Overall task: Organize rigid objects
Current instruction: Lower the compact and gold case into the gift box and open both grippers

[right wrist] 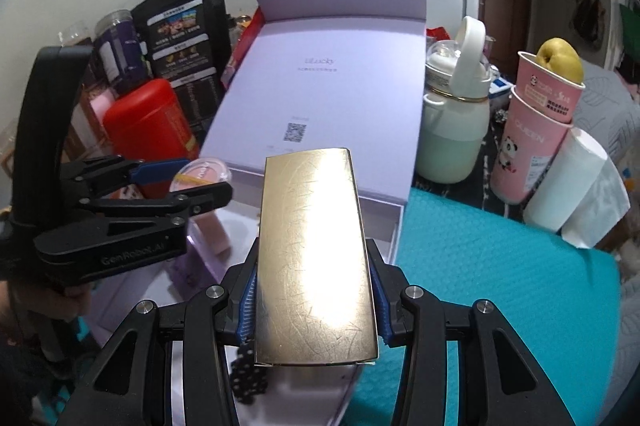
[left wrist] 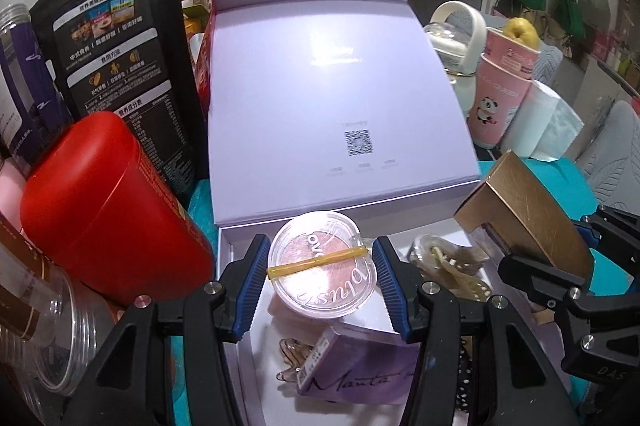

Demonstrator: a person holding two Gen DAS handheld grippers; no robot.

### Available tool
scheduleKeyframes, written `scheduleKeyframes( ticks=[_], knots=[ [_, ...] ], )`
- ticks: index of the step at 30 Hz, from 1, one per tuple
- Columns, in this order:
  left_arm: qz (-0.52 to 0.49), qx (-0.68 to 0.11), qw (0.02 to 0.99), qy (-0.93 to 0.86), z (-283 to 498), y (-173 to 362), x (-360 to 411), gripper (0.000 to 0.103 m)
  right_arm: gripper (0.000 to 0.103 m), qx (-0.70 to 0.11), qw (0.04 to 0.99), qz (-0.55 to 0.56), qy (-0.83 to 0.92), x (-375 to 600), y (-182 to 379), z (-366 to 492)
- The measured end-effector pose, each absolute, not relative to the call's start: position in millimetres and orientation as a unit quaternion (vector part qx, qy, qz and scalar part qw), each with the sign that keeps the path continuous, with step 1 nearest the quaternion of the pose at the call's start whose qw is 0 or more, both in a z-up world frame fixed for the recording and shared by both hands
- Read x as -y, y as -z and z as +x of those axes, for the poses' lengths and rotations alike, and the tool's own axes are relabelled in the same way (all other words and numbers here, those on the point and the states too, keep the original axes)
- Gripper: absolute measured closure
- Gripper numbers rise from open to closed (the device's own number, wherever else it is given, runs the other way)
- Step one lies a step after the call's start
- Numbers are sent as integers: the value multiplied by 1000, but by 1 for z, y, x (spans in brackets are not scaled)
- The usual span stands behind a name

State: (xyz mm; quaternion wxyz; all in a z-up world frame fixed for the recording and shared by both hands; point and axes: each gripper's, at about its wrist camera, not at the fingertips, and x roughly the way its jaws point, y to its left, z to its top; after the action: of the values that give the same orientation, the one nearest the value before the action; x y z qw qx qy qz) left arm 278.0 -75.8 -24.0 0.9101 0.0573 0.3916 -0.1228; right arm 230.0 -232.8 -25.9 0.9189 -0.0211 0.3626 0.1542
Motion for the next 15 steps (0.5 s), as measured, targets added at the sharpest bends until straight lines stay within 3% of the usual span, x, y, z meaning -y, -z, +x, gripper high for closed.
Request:
scheduleKeyframes(
  ticks=[15],
  knots=[
    [83, -424, 894, 117, 285, 46, 86, 51, 58, -386, 910, -33, -146, 226, 58, 243]
  ],
)
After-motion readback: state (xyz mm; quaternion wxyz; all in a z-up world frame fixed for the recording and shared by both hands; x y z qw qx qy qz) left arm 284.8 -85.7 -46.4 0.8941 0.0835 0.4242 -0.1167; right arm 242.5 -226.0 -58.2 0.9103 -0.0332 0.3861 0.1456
